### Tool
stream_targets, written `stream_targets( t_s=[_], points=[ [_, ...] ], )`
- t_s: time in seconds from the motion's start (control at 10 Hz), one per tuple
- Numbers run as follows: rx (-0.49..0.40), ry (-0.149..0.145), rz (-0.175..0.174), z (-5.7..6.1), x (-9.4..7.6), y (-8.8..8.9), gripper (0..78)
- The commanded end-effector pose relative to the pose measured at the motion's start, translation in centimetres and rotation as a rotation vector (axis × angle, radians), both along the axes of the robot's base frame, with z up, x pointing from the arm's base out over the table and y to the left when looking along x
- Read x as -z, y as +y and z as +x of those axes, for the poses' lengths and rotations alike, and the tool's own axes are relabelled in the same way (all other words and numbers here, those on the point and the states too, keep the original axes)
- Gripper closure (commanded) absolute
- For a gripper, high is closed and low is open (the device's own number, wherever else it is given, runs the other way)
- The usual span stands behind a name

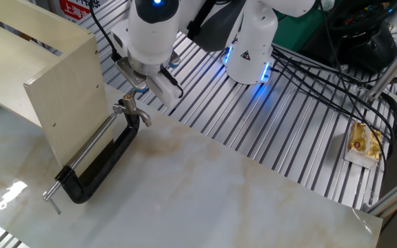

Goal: Turn on the water tap

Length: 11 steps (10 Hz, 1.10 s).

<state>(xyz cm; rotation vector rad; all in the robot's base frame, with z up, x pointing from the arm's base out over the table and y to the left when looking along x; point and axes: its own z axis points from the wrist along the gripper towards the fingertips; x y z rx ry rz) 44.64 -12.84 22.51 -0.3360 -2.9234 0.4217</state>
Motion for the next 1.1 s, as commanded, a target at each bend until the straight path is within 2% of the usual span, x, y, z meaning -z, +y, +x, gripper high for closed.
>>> stream_targets(
  t_s=[0.1,1.1],
  points=[
    [-0.007,-0.002,-0.011,0.04,-0.03,-0.27,77.6],
    [-0.022,-0.002,-0.022,-0.09,0.2,-0.82,77.6]
  ],
)
